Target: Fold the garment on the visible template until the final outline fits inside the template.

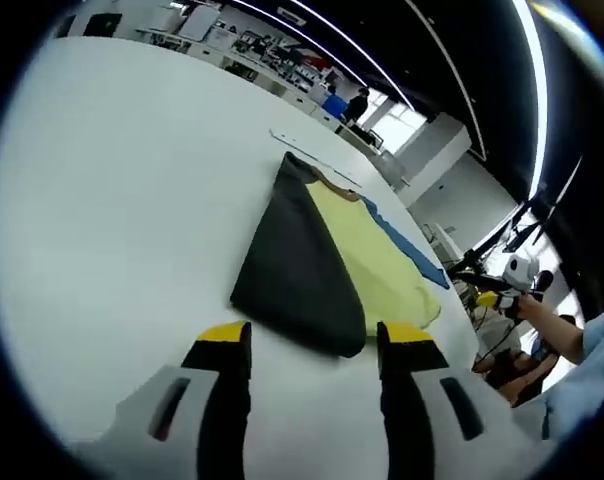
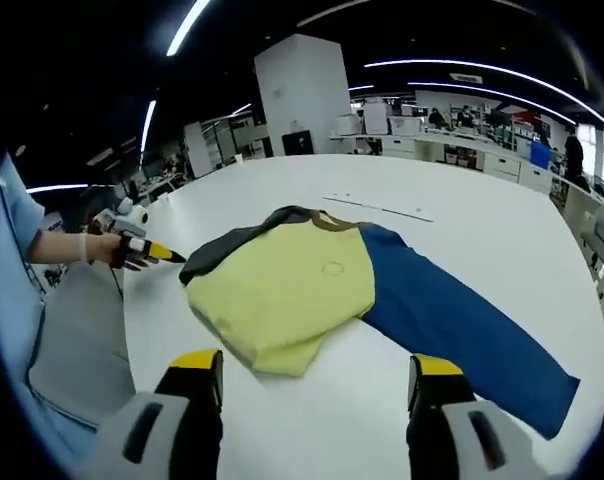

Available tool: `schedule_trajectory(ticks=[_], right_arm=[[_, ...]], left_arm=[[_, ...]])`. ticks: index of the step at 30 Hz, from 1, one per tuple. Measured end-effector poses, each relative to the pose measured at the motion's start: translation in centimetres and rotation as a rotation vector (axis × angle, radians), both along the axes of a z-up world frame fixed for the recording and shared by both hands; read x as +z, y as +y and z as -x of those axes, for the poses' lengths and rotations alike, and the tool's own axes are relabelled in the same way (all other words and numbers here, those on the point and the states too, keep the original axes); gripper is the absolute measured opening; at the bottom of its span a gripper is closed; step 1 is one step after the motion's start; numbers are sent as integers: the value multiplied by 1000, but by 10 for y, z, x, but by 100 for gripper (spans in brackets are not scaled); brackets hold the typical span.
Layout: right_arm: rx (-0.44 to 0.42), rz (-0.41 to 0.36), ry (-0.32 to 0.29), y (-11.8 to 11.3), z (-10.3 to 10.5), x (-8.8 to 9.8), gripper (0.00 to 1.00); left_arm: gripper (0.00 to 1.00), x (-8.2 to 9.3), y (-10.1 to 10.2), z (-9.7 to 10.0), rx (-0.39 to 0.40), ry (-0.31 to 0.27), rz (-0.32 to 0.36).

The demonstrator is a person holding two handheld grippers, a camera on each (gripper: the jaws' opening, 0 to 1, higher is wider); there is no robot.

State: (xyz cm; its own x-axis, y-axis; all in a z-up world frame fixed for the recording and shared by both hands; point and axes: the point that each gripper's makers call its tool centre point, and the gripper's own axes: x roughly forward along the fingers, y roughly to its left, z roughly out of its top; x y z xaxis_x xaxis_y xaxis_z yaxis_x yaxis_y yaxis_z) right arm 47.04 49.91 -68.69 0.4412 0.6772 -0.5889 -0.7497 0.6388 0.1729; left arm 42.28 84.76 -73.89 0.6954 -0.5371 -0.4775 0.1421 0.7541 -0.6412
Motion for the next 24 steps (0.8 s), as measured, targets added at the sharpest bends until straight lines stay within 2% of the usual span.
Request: schedule_trajectory(ticks=[3,5,8,10,15,17,21,24], right_arm=[[7,10,-6,0,1,-1,75],[8,8,-8,1,1,0,75],[7,7,-8,0,2,0,75],[9,12,-3,-2,4,0,75],[3,22,-4,-11,7,1,74],[-3,23,-3,-14,8,1,74],[-13,22,2,-17,11,0,74],[-17,23,5,-18,12,-1,74]], left_arm=[[44,-2,-2,-1,10,11,4],[39,-3,-2,-5,53,23,37],[34,-9,6,-9,117,53,33],[27,-13,10,-10,140,75,29],[12,-17,9,-10,137,79,17],[0,-17,8,-9,137,83,19],[0,-16,7,-11,148,75,7],[0,-8,4,-14,134,54,1]])
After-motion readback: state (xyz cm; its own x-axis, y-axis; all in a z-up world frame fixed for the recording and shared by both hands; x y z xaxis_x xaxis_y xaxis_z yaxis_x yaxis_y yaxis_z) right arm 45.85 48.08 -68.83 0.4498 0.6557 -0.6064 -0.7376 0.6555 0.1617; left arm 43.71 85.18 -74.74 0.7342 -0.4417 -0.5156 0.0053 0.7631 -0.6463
